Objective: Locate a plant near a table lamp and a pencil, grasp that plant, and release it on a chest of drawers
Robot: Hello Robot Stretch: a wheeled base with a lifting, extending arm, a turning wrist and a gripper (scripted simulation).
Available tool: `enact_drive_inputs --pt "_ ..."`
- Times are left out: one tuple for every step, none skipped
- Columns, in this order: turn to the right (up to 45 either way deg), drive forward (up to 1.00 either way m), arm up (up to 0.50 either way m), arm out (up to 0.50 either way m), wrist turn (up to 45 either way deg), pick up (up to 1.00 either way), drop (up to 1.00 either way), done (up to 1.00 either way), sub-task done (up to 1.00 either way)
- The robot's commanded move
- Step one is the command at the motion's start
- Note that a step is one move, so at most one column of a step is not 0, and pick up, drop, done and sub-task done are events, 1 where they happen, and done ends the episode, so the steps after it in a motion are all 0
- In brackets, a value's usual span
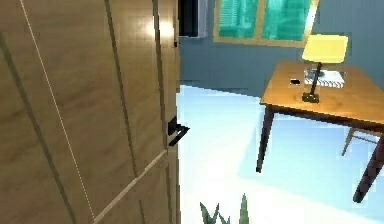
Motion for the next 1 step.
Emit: enact_drive_inputs --pt "0.0 0.30 0.00 0.00 0.0 0.00 0.00 0.00 0.00"
